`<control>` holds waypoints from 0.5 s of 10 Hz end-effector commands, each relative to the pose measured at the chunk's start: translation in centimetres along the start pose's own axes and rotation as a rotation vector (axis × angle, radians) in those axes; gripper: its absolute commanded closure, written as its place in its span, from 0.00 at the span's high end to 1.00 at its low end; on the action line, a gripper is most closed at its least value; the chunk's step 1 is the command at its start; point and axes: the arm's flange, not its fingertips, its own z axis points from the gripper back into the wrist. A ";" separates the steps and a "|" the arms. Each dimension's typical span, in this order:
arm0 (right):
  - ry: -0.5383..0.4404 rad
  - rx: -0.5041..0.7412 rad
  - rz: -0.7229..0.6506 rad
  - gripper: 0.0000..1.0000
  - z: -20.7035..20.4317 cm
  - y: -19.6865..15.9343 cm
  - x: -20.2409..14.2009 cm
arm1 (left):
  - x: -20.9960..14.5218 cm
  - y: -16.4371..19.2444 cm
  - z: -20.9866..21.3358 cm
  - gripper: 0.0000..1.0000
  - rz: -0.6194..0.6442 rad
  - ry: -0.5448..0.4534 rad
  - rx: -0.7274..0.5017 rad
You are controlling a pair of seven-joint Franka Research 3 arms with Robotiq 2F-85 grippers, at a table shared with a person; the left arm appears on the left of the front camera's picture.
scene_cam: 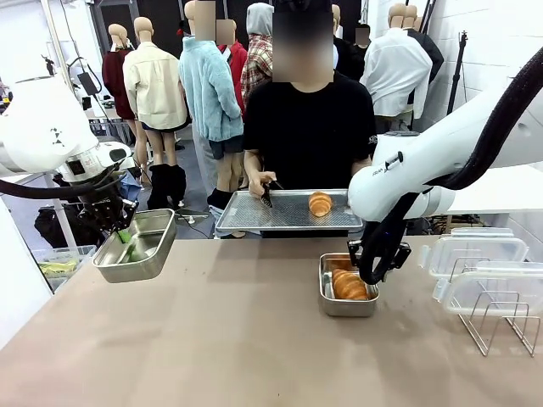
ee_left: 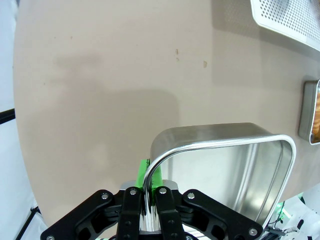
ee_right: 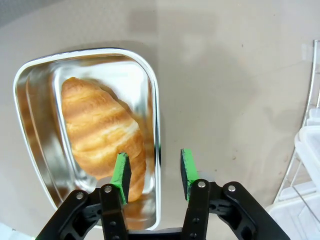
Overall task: Place the bread in airtight containers.
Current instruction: Once an object is inside an Airtight Container , place the container in the center of the table.
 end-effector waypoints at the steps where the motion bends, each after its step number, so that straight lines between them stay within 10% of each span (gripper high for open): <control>1: -0.001 0.000 0.002 0.52 0.0 0.1 0.0 | 0.3 0.0 0.3 0.00 0.011 -0.012 -0.003; 5: -0.001 0.000 0.002 0.52 0.0 0.1 0.0 | 0.3 0.0 0.3 0.00 0.011 -0.012 -0.003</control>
